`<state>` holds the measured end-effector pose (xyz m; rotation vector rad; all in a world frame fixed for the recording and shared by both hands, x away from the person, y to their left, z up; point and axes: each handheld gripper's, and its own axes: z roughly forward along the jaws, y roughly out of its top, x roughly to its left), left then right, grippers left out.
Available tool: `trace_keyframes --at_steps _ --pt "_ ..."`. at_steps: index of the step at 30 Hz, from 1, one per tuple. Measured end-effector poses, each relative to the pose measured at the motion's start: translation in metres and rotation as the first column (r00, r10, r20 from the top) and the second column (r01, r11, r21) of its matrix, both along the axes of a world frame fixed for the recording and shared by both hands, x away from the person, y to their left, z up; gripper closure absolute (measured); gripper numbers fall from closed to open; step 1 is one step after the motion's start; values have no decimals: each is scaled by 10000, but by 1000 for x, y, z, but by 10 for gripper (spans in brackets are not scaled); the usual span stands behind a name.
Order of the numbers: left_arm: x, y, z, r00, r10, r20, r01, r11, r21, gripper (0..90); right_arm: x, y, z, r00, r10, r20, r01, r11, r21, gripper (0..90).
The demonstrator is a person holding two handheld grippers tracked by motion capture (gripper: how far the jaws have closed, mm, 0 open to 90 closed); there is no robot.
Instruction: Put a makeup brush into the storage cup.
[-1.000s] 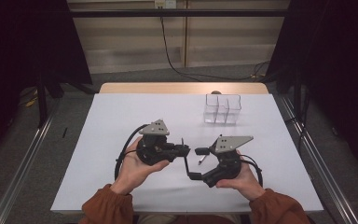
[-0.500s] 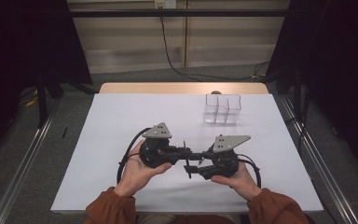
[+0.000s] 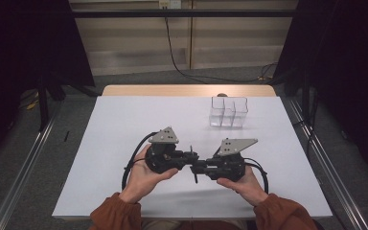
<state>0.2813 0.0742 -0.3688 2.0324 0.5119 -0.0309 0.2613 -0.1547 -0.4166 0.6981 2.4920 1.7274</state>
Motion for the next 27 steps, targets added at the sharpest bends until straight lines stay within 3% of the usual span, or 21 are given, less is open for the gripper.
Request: trace_keyframes --at_steps 5,27 --pt "0 -1 -1 10000 22 31 -22 10000 -68 835 0 -1 0 10000 -54 16 54 10000 -52 830" --pt "1 4 -4 9997 230 128 -222 9983 -539 789 0 -3 0 9997 -186 155 186 9998 -22 844"
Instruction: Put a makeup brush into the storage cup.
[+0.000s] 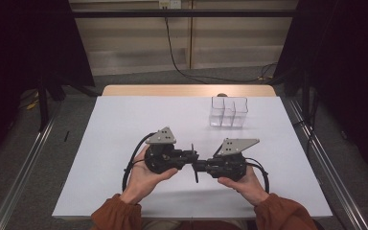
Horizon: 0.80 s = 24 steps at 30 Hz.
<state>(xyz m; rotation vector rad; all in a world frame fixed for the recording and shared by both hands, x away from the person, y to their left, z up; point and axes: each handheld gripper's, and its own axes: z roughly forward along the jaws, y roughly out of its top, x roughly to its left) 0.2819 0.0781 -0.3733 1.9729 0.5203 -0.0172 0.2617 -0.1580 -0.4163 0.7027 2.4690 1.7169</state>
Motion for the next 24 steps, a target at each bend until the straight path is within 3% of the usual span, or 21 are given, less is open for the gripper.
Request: trace_keyframes --at_steps 14,18,24 --pt "-1 10 1 9974 658 307 -650 9975 -266 470 2 -5 1 9996 -275 91 274 9996 86 844" --pt "-1 12 -1 9932 1040 516 -1024 9942 -334 317 2 -6 1 9994 -338 125 336 9994 95 844" --pt "0 18 -2 9865 1446 774 -1408 9886 -526 189 3 -9 2 9988 -483 92 481 9987 194 844"
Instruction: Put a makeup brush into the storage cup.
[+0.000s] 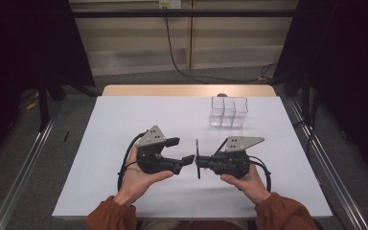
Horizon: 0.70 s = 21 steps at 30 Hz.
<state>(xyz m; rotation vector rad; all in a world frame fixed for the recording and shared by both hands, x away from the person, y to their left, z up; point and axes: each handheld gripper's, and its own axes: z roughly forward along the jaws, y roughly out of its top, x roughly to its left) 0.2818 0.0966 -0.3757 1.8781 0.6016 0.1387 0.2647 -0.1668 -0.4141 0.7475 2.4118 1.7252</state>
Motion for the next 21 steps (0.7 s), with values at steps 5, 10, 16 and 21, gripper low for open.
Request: trace_keyframes --at_steps 5,10,16,21 --pt "3 10 -4 9981 613 -34 -613 9981 90 88 -1 -2 1 9999 -94 71 94 10000 14 844" --pt "2 18 -6 9953 926 275 -926 9957 20 40 0 -3 2 9998 -153 106 153 9999 15 844" --pt "1 28 -7 9925 1133 457 -1129 9935 -124 9 -1 -7 3 9994 -304 148 304 9995 56 844" --pt "0 36 -11 9888 1389 544 -1393 9902 40 19 -1 -9 4 9991 -394 180 392 9992 86 844"
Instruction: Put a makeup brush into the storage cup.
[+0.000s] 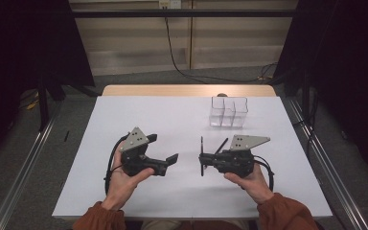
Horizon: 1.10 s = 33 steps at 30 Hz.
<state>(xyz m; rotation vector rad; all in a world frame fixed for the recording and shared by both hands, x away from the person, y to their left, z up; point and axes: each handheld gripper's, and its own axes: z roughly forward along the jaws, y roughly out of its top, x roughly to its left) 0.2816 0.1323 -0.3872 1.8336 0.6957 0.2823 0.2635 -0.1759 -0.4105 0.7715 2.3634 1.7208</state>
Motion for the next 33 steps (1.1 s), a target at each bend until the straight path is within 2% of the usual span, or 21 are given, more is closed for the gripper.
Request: trace_keyframes --at_steps 3,6,11,17,23,25,27,28,29,30,33 --pt "-1 7 -3 9999 125 91 -126 9999 44 18 0 1 0 10000 -6 8 6 10000 -12 844" --pt "-4 17 -5 9997 97 243 -93 9998 -153 15 1 0 0 10000 -41 -11 41 10000 -6 844" --pt "-9 32 -10 9978 564 335 -549 9976 -422 16 1 -3 1 9998 -175 29 175 9998 22 843" --pt "-12 47 -16 9894 1349 544 -1303 9882 -804 30 2 -4 1 9997 -228 27 228 9997 74 844" --pt "-15 62 -21 9814 1805 648 -1753 9813 -795 26 2 -9 2 9991 -413 43 412 9990 180 843" --pt "-16 66 -22 9794 1917 640 -1856 9785 -903 25 3 -11 3 9989 -451 87 449 9988 186 843" --pt "-19 68 -21 9803 1855 679 -1800 9804 -800 28 3 -12 3 9985 -535 80 533 9984 202 844" --pt "-20 70 -21 9818 1804 587 -1737 9793 -1038 31 3 -13 4 9984 -566 92 564 9982 218 844" --pt "-22 70 -20 9823 1786 557 -1720 9794 -1062 32 4 -14 4 9980 -618 115 615 9979 224 844" --pt "-24 72 -20 9813 1806 669 -1743 9806 -894 31 4 -15 5 9978 -653 120 651 9977 203 843" --pt "-28 80 -22 9804 1855 671 -1795 9800 -863 32 6 -21 10 9961 -856 199 850 9959 294 843"
